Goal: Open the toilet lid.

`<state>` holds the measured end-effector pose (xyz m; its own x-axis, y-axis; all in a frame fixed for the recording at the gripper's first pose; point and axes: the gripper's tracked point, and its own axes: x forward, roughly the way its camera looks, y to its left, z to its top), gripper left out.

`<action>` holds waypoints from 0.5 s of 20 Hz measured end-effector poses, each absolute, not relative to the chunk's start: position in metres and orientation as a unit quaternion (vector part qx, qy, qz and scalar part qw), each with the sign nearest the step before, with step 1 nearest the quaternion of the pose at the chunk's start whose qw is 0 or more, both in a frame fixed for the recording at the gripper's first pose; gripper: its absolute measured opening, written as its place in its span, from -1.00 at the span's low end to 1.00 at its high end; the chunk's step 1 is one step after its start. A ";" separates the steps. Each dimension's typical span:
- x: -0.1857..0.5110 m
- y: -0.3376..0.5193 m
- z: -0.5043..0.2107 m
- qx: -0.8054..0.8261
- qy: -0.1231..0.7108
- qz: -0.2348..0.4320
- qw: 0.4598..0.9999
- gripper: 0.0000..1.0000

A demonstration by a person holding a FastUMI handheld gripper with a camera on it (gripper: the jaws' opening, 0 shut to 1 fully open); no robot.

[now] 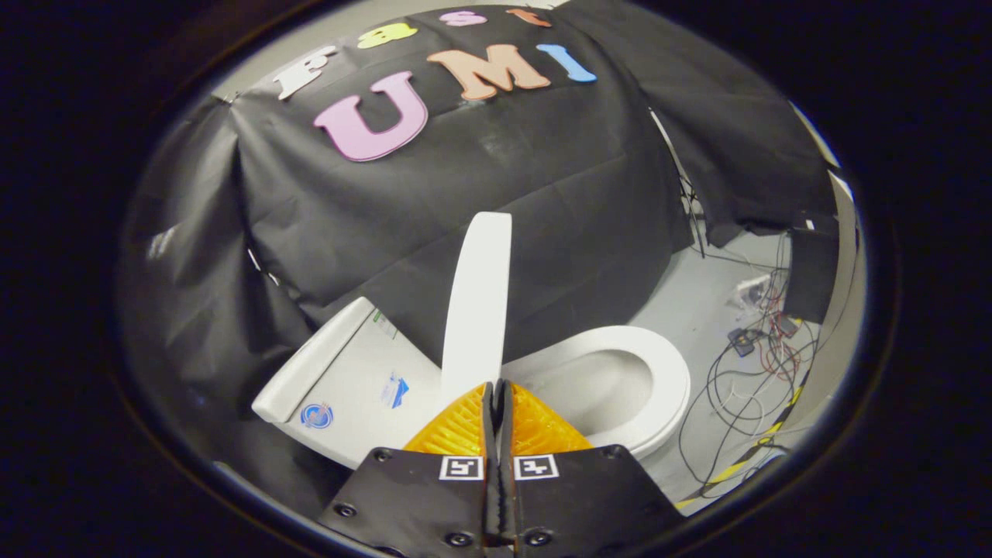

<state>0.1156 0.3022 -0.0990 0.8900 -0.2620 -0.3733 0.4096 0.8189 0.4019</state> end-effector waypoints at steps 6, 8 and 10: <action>0.126 0.322 -0.083 0.202 0.153 -0.161 0.954 -0.99; 0.129 0.329 -0.078 0.189 0.152 -0.155 0.958 -0.99; 0.132 0.335 -0.074 0.178 0.151 -0.148 0.961 -1.00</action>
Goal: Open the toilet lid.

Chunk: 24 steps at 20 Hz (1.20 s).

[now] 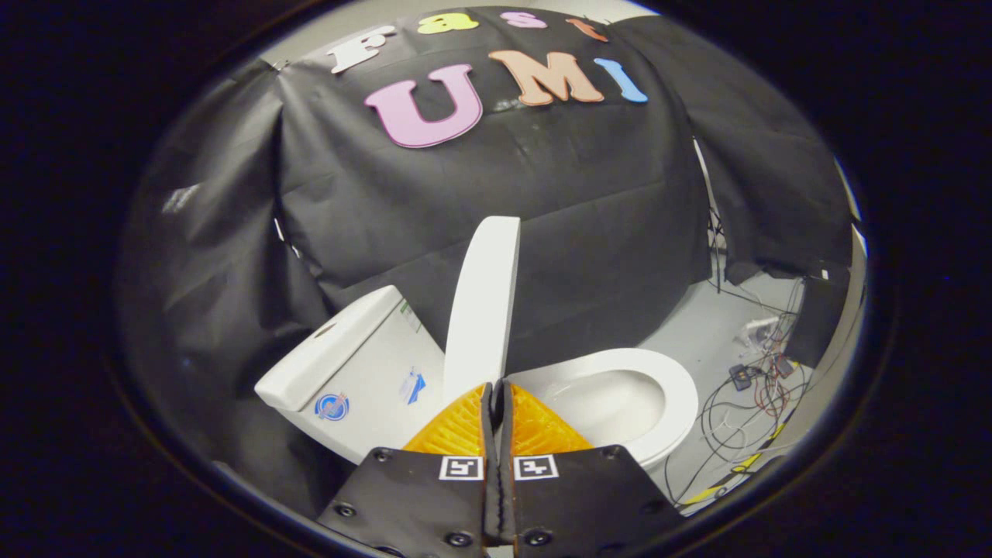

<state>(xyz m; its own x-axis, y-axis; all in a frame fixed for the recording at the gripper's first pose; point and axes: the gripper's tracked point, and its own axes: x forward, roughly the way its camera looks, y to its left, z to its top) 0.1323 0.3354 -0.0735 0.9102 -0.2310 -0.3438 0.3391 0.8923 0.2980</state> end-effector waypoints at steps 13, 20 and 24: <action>0.153 0.369 -0.057 0.150 0.138 -0.114 0.972 -1.00; 0.164 0.393 -0.050 0.127 0.132 -0.095 0.978 -0.97; 0.173 0.407 -0.045 0.102 0.123 -0.090 0.983 -0.97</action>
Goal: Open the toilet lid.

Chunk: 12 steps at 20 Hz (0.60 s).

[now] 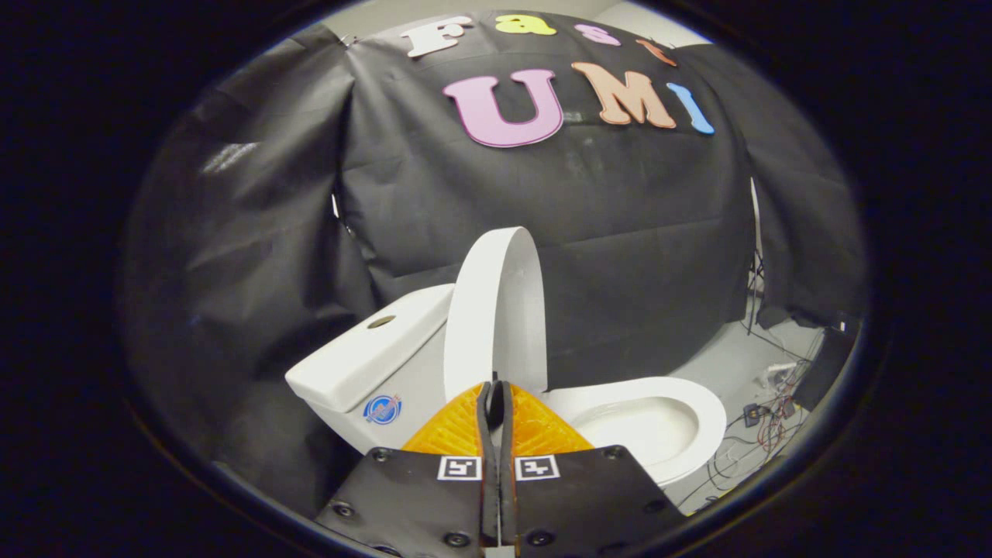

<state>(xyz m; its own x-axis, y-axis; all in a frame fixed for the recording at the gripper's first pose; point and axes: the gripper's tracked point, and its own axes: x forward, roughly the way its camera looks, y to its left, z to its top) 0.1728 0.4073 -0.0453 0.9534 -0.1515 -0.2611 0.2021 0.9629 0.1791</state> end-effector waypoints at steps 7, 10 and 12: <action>0.186 0.439 -0.041 0.089 0.096 -0.073 0.989 -0.97; 0.197 0.454 -0.036 0.060 0.066 -0.054 0.995 -0.88; 0.202 0.463 -0.033 0.036 0.055 -0.047 0.997 -0.80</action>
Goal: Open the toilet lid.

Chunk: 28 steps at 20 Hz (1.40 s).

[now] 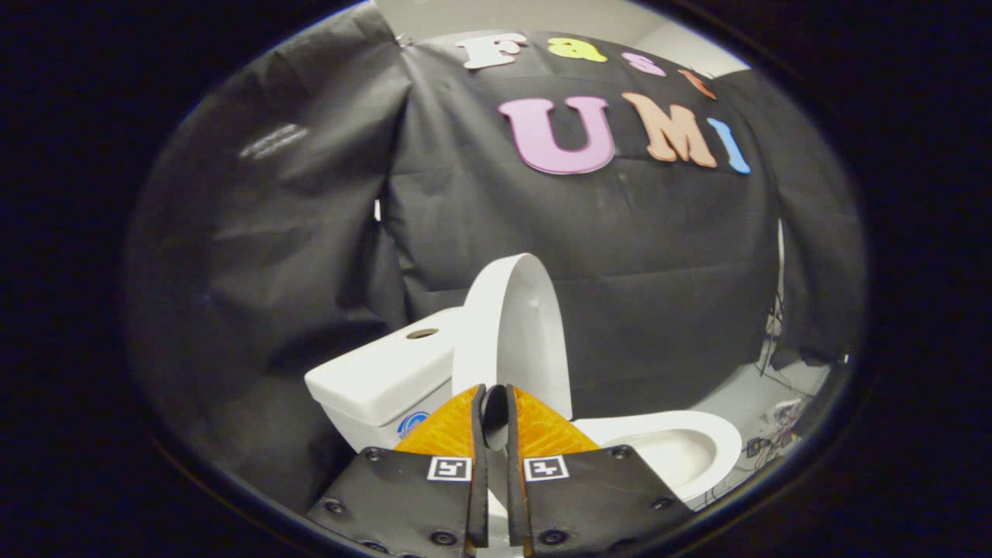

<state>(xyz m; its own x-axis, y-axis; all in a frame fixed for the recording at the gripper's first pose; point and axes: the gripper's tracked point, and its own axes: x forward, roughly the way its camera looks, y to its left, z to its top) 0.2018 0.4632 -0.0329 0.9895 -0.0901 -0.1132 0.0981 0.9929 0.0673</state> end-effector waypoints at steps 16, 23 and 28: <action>0.191 0.512 -0.068 0.017 0.120 0.114 0.986 0.91; 0.181 0.483 -0.049 0.016 0.098 0.104 0.990 0.97; 0.173 0.464 -0.050 0.029 0.096 0.087 0.991 0.97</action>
<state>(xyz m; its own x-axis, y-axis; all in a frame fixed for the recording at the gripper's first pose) 0.1732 0.4639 -0.0495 0.9666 0.1779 -0.1847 -0.1667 0.9832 0.0745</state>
